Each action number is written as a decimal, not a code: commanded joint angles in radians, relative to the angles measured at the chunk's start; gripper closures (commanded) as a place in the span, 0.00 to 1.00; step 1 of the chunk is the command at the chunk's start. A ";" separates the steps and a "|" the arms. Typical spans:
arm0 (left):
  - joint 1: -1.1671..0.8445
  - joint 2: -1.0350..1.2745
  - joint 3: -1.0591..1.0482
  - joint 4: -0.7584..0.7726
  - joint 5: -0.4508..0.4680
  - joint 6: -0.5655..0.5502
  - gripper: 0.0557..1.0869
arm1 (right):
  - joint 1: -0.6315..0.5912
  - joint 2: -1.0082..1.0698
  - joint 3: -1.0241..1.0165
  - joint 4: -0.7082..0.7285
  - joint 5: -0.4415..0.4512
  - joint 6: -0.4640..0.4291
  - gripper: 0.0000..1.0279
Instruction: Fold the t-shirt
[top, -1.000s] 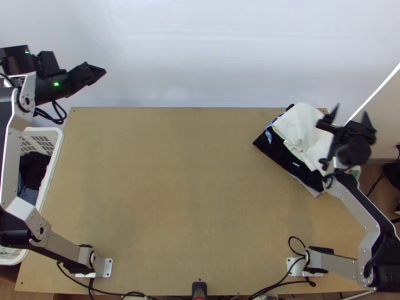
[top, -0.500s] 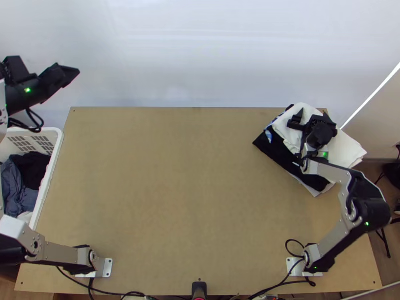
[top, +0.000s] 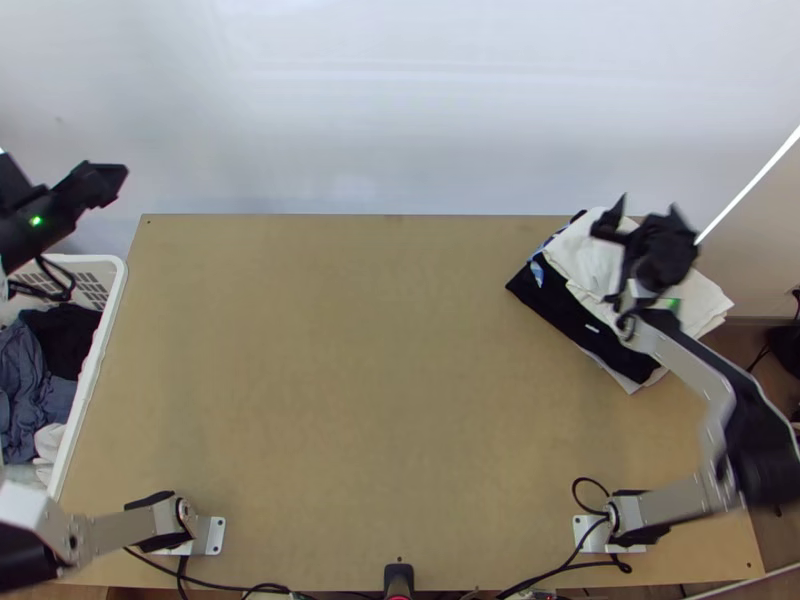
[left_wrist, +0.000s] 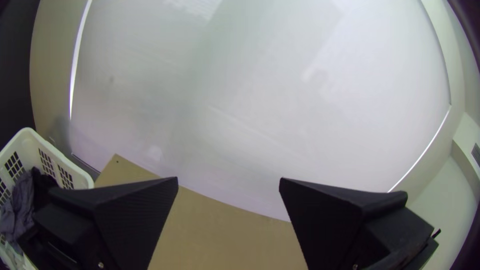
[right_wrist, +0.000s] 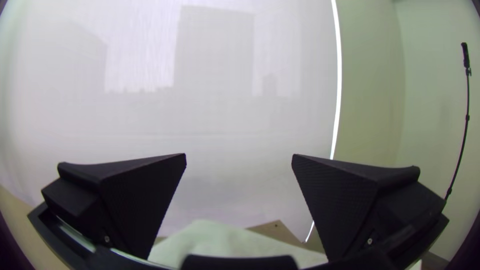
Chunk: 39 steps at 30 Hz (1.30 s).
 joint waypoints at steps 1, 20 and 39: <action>0.070 -0.205 -0.239 0.244 -0.057 -0.002 0.04 | 0.003 -0.445 -0.006 -0.064 -0.004 0.029 0.04; 0.391 -1.233 -1.088 0.796 -0.132 0.102 0.04 | 0.014 -1.324 -0.345 -0.112 -0.212 -0.055 0.04; 0.052 -1.326 -1.635 0.991 -0.343 0.317 0.04 | 0.163 -1.484 -0.922 -0.107 -0.278 -0.026 0.04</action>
